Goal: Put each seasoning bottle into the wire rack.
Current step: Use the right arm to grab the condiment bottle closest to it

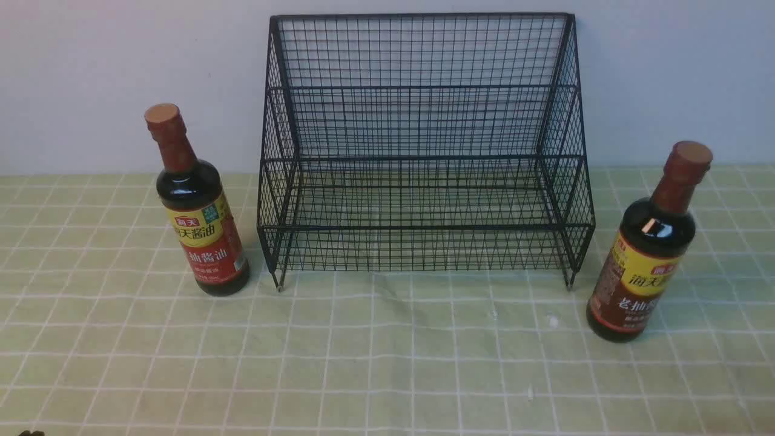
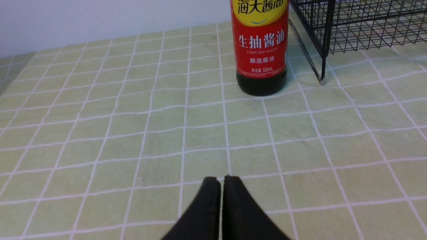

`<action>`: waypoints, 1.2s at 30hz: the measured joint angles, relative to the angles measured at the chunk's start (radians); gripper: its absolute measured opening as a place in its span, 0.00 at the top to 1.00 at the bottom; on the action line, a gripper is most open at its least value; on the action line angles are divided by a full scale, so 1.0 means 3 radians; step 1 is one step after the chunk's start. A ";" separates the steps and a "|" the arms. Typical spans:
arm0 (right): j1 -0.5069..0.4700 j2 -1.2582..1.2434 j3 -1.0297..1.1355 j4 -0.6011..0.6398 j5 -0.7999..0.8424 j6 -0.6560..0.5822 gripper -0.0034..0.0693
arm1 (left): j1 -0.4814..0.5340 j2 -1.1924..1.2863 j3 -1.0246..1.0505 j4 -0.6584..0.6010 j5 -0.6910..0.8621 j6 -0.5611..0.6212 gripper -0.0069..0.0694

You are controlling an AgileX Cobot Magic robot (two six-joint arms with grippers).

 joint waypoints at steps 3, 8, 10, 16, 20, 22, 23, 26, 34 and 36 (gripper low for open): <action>0.0000 0.0000 0.0000 0.0000 0.0000 0.0000 0.97 | 0.0000 0.0000 0.0000 0.0000 0.0000 0.0000 0.92; 0.0000 0.0000 0.0000 0.0000 0.0000 0.0000 0.97 | 0.0000 0.0000 0.0000 0.0000 0.0000 0.0000 0.92; 0.0000 0.0000 0.0000 0.0000 0.0000 0.0000 0.97 | 0.0000 0.0000 0.0000 0.0000 0.0000 0.0000 0.92; 0.0000 0.0000 0.0000 0.0000 0.0000 0.0000 0.97 | 0.0000 0.0000 0.0000 0.0000 0.0000 0.0000 0.92; 0.0000 0.0000 0.0000 0.0000 0.0000 0.0000 0.97 | 0.0000 0.0000 0.0000 0.0000 0.0000 0.0000 0.92; 0.0000 0.0000 0.0000 0.0000 0.0000 0.0000 0.97 | 0.0000 0.0000 0.0000 0.0000 0.0000 0.0000 0.92; 0.0000 0.0000 0.0000 0.0000 0.0000 0.0000 0.97 | 0.0000 0.0000 0.0000 0.0000 0.0000 0.0000 0.92; 0.0000 0.0000 0.0000 0.0000 0.0000 0.0000 0.97 | 0.0000 0.0000 0.0000 0.0000 0.0000 0.0000 0.92; 0.0000 0.0000 0.0034 0.0465 -0.0480 0.0237 0.97 | 0.0000 0.0000 0.0000 0.0000 0.0000 0.0000 0.92; 0.0000 0.0000 0.0034 0.0876 -0.0882 0.0478 0.97 | 0.0000 0.0000 0.0000 0.0000 0.0000 0.0000 0.92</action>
